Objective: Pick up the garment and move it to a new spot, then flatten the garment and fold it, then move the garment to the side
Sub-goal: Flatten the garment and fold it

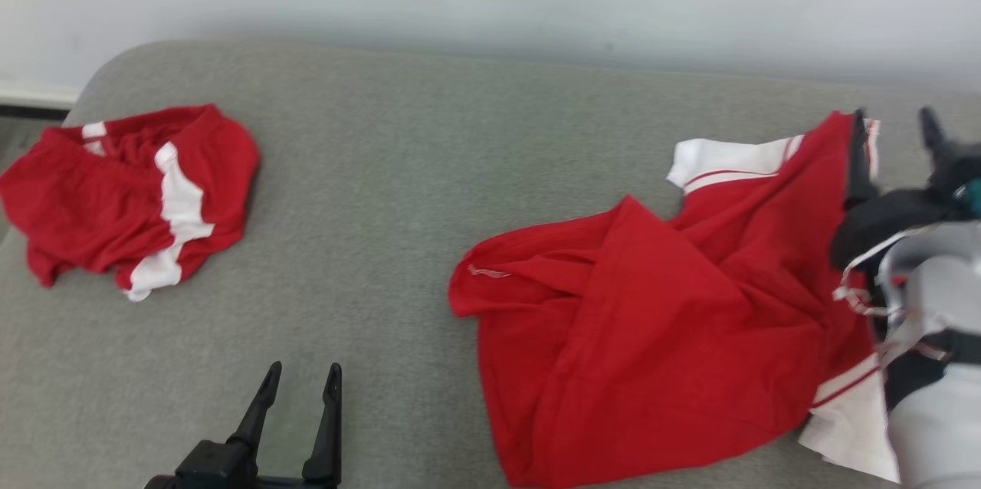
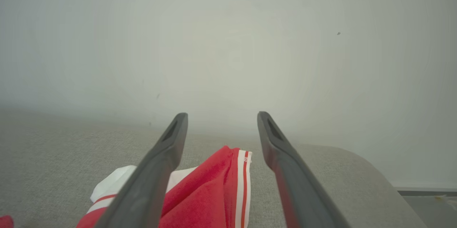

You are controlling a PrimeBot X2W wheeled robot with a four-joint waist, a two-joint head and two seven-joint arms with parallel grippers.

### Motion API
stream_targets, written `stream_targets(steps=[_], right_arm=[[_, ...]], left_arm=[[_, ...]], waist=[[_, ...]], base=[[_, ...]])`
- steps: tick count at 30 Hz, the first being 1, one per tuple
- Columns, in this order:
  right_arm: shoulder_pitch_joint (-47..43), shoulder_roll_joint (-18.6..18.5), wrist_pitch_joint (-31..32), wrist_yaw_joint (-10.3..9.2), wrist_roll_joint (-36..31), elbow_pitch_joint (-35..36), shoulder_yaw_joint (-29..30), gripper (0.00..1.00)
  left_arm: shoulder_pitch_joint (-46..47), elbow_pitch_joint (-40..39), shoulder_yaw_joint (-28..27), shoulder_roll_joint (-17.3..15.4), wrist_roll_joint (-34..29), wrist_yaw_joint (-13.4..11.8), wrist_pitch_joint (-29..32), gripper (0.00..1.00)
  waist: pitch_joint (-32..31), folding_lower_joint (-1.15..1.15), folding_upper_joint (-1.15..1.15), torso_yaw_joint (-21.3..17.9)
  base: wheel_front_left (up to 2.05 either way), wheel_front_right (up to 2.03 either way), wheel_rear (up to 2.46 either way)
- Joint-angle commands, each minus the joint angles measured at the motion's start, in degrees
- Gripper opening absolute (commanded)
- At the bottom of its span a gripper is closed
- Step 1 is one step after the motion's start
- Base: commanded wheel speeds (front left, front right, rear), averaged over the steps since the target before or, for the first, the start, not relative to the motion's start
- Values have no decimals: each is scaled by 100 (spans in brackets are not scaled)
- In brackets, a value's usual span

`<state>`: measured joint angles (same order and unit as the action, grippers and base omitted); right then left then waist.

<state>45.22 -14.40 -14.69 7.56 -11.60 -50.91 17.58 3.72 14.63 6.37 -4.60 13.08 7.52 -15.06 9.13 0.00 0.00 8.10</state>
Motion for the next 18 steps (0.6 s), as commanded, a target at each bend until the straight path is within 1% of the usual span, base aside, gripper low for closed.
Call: stream_targets(steps=[1,2,5,10,14,18], right_arm=[[-276,142,-45,-15,100,196,-103,100],[-580,273,-48,-15,297,614,-263,100],[-1230,431,-49,-15,573,1345,-519,100],[-2347,712,-50,-15,994,2576,-741,100],[-3091,925,-52,-15,1245,3297,-912,100],[-3631,1089,-52,-15,1426,3674,-1030,100]], left_arm=[[-85,-24,-41,-37,-46,-9,-22,100],[-146,-36,-34,-32,-74,-9,-22,100],[-154,-46,4,-42,-106,-9,-21,100],[-100,-63,53,-17,-117,-8,-22,100],[-43,-50,135,-6,-124,-8,-22,100],[10,-38,259,-3,-143,-8,-22,100]], waist=[[-202,0,0,-272],[-249,0,0,-391],[-295,0,0,-536],[-313,0,0,-694],[-309,0,0,-783],[-301,0,0,-865]], base=[[0,0,0],[0,0,0],[0,0,0],[0,0,0],[0,0,0],[0,0,0]])
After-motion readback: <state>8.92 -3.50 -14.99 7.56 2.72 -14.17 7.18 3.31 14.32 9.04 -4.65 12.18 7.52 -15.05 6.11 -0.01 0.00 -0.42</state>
